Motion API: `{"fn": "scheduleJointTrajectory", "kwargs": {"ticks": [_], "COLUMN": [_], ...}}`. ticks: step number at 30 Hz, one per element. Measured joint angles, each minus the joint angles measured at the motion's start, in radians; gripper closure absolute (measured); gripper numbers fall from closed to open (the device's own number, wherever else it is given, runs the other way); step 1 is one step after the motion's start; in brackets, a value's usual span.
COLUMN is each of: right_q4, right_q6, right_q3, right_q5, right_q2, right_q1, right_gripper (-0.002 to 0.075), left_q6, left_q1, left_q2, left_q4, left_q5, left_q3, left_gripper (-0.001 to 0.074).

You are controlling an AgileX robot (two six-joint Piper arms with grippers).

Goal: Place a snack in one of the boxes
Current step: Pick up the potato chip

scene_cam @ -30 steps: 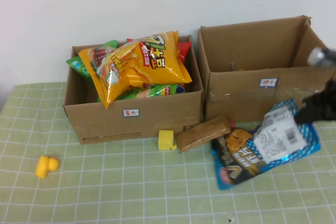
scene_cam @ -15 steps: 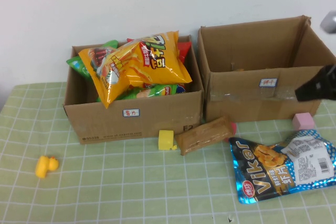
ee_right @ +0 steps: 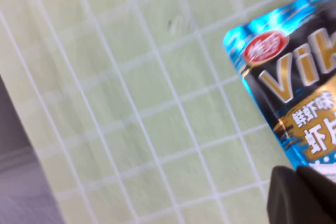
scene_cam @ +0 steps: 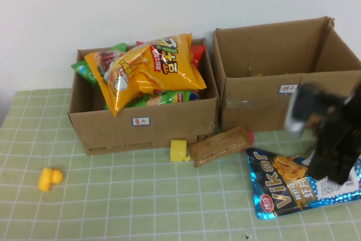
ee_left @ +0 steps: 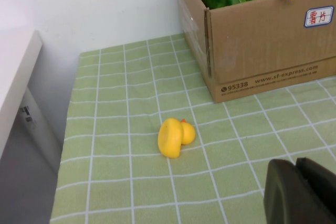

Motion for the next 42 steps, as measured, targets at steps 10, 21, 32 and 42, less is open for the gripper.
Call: {"fn": "scheduleJointTrajectory", "kwargs": {"ticks": [10,21,32,42], "right_q4": [-0.129,-0.239,-0.319,-0.391], "right_q6": [0.013,0.16,0.226,0.449], "right_q3": [0.0,0.0,-0.012,-0.106], "right_q5": [-0.179,-0.29,-0.388,-0.262], "right_q2": [0.102,0.276,0.373,0.336], "right_q1": [0.076,0.076,0.076,0.081], "right_gripper": [0.0526,0.0044,0.0209,0.0678], "left_q6": [0.0,0.0,0.0,0.0], "left_q1": [0.0,0.0,0.0,0.0], "left_q2": [0.0,0.0,0.0,0.0], "left_q4": [0.0,0.0,0.0,0.0], "left_q5": [0.0,0.0,0.0,0.0], "left_q3": [0.0,0.0,0.0,0.0], "left_gripper": [0.0738,0.0738,0.0738,0.0738]}}
